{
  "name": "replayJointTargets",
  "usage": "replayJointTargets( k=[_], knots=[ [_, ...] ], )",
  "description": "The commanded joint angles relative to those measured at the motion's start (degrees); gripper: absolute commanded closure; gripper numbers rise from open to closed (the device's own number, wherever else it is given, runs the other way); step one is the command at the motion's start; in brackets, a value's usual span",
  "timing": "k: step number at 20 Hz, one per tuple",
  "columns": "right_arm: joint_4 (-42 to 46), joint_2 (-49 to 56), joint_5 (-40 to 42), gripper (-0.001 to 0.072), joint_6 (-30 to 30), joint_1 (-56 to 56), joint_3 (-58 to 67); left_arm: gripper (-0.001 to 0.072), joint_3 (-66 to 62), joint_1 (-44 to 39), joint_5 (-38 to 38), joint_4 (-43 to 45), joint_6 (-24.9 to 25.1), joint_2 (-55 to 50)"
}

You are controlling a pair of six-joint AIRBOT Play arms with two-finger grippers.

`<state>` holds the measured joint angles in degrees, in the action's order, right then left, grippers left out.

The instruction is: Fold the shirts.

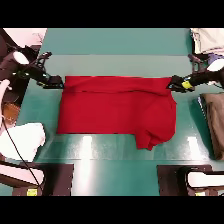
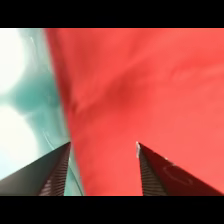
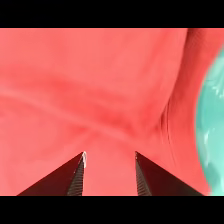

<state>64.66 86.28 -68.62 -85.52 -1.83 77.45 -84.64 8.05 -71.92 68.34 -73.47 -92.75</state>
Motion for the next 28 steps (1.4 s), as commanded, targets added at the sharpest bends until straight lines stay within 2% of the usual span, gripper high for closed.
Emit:
replayJointTargets(
  k=[1, 4, 8, 10, 17, 23, 24, 25, 28],
  knots=[
    [-2.2, -7.4, -8.1, 0.0343, 1.7, 3.6, -1.5, 0.0235, 6.3, 5.8, -5.2, -2.6, -1.5, 7.1],
    [-2.2, -14.9, -6.6, 0.0344, 2.6, 4.8, -5.4, 0.0234, 21.9, 9.6, -5.2, -5.8, -0.9, 17.0],
    [-2.2, -21.8, -1.6, 0.0349, 2.6, 4.2, -10.5, 0.0235, 38.2, 9.9, -4.0, -6.1, -0.5, 24.6],
    [-2.2, -23.4, -1.5, 0.0404, 2.6, 4.2, -11.8, 0.0235, 42.7, 9.9, -4.7, -5.7, -0.5, 25.0],
    [-2.6, -23.9, -2.6, 0.0404, 2.6, 4.2, -11.7, 0.0235, 46.5, 9.9, -1.7, -3.7, -1.6, 25.0],
    [-4.9, -23.8, -3.0, 0.0404, 2.6, 4.2, -11.7, 0.0239, 47.4, 9.9, 1.2, -9.5, -0.4, 25.0],
    [-4.6, -23.8, -3.9, 0.0404, 2.6, 4.5, -11.7, 0.0420, 47.4, 9.9, 1.4, -9.7, -0.2, 25.0],
    [-4.6, -23.8, -5.1, 0.0404, 2.6, 5.0, -11.7, 0.0674, 47.4, 9.9, 1.5, -10.4, 1.3, 25.0],
    [-4.5, -23.9, -10.1, 0.0404, 2.5, 5.6, -14.9, 0.0687, 44.5, 9.9, 1.8, -11.9, 1.9, 25.0]
  ],
)
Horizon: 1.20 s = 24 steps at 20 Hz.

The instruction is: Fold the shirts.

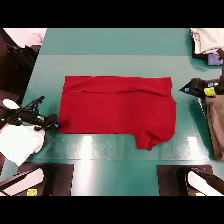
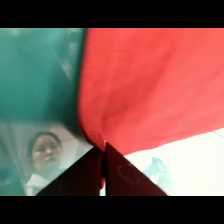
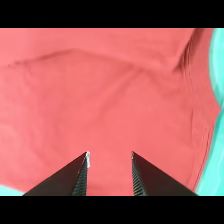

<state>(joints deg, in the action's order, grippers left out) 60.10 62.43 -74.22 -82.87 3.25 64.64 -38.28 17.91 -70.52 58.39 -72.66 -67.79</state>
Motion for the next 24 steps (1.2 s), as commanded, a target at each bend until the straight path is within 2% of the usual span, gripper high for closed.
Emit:
replayJointTargets(
  k=[1, 4, 6, 9, 14, 16, 17, 18, 19, 21, 24],
  knots=[
    [0.6, -0.4, -5.6, 0.0404, -0.4, 0.6, -5.1, 0.0687, -3.6, 0.0, -0.5, -1.9, 1.1, 0.1],
    [7.7, -4.4, -4.5, 0.0389, -5.9, 0.5, -18.4, 0.0686, -7.9, -1.5, -3.0, -1.9, 1.1, 0.1],
    [7.9, -7.6, -4.6, 0.0209, -7.7, 0.5, -26.5, 0.0687, -8.6, -4.1, -2.5, -1.8, 1.1, 0.1],
    [0.3, -12.6, -6.5, 0.0200, -8.8, 0.5, -34.3, 0.0686, -8.6, -8.0, -0.9, -1.8, 1.1, 0.1],
    [-0.8, -21.4, -5.5, 0.0206, -13.2, 0.5, -40.2, 0.0686, -8.6, -9.6, -0.4, -1.8, 1.1, 0.1],
    [-3.7, -22.1, -1.8, 0.0285, -13.2, 0.5, -42.6, 0.0686, -8.6, -9.6, -0.4, -1.8, 1.1, 0.1],
    [-3.4, -22.0, -0.7, 0.0285, -13.2, 0.5, -43.3, 0.0686, -8.6, -9.6, -0.4, -1.8, 1.1, 0.1],
    [-3.0, -22.1, 0.2, 0.0353, -13.1, 0.6, -43.6, 0.0685, -8.6, -9.6, -0.6, -1.8, 1.1, 0.1],
    [-3.0, -22.1, 1.1, 0.0494, -12.8, 0.5, -43.6, 0.0686, -8.6, -9.6, -0.8, -1.8, 1.2, 0.1],
    [-3.0, -22.1, 1.7, 0.0691, -10.0, 0.5, -42.9, 0.0686, -8.6, -9.6, -1.0, -1.8, 1.2, 0.1],
    [2.2, -22.1, -1.7, 0.0693, -9.2, 0.5, -37.7, 0.0687, -10.2, -9.6, -3.3, -0.5, 1.1, 0.1]
  ],
)
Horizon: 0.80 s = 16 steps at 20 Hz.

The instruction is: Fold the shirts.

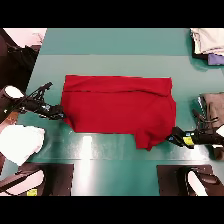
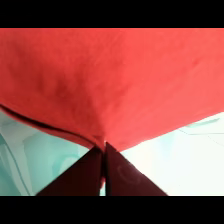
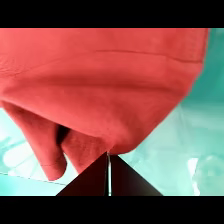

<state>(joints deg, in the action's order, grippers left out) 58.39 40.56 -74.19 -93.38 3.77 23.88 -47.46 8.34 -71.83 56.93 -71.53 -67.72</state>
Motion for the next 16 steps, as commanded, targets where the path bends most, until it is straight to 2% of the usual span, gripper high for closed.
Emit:
replayJointTargets(
  k=[1, 4, 6, 10, 12, 16],
  knots=[
    [8.3, -0.2, -5.6, 0.0694, 1.3, 0.0, 6.2, 0.0687, -2.4, 0.0, -4.7, 2.2, 0.0, 0.2],
    [22.9, -0.4, -17.7, 0.0693, 2.6, 0.0, 15.1, 0.0687, -3.8, 0.0, -9.0, 5.0, -0.1, 5.0],
    [29.2, -0.4, -21.3, 0.0693, 4.9, 0.0, 19.3, 0.0687, -3.8, 0.0, -13.3, 5.3, -0.6, 9.1],
    [29.7, -0.5, -23.3, 0.0693, 7.4, 0.0, 25.2, 0.0686, -3.8, 0.0, -26.9, 5.2, -3.7, 14.2],
    [29.5, -0.1, -19.6, 0.0693, 7.4, 0.0, 27.7, 0.0686, -3.8, 0.0, -23.8, 4.9, -3.7, 14.4],
    [23.1, 8.6, -12.1, 0.0694, 9.1, -0.7, 33.4, 0.0686, -3.8, 0.0, -3.0, 2.5, -5.2, 12.9]
  ],
)
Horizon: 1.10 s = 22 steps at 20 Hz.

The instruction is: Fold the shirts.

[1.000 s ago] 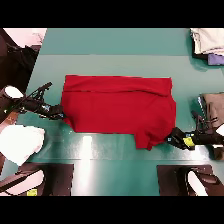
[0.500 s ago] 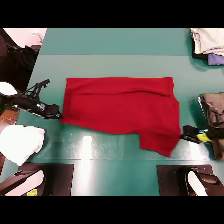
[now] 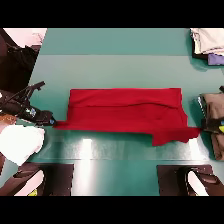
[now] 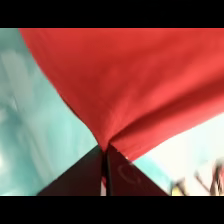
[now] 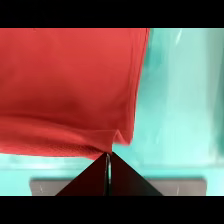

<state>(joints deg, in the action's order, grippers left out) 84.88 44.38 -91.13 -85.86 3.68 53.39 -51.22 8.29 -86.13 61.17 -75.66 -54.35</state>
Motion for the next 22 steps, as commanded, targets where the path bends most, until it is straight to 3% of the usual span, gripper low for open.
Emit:
replayJointTargets(
  k=[1, 10, 16, 20, 21, 22],
  knots=[
    [-4.4, 8.1, 7.5, 0.0694, 1.6, -1.5, 5.2, 0.0686, -0.1, 0.0, 13.6, -3.0, -1.1, -1.6],
    [-5.9, 33.5, 14.8, 0.0694, 1.5, -5.4, 21.5, 0.0686, -11.3, 0.0, 20.5, -6.2, -0.6, -22.4],
    [-8.2, 44.7, 15.6, 0.0694, 1.3, -5.5, 32.5, 0.0686, -17.2, 0.0, 23.9, -8.6, -0.4, -30.4],
    [-12.0, 48.8, 19.2, 0.0692, 1.2, -5.4, 34.6, 0.0684, -17.3, 0.0, 30.1, -10.1, -0.4, -32.3],
    [-13.0, 49.2, 21.2, 0.0690, -0.1, -5.4, 34.6, 0.0610, -17.3, 0.0, 31.6, -10.6, -0.5, -32.3],
    [-14.6, 49.6, 23.7, 0.0659, -1.2, -5.3, 34.6, 0.0318, -17.3, 0.0, 32.6, -11.4, -0.5, -32.3]
  ],
)
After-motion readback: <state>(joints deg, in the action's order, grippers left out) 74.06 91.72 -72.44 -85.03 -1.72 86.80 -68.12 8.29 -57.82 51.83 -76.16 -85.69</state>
